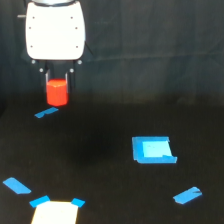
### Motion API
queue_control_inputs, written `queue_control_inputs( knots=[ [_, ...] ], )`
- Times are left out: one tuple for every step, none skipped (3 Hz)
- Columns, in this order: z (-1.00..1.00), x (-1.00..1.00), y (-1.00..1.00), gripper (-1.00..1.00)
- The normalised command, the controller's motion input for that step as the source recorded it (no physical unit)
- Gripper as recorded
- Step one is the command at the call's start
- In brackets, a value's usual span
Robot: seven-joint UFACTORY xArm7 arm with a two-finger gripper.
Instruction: Pick up the red object from the table
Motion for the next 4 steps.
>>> queue_control_inputs(
  knots=[
    [0.38,0.05,0.18,-1.0],
    [0.62,0.25,0.23,-1.0],
    [0.05,0.31,-0.01,-0.75],
    [0.24,0.31,0.53,-0.91]
  ],
)
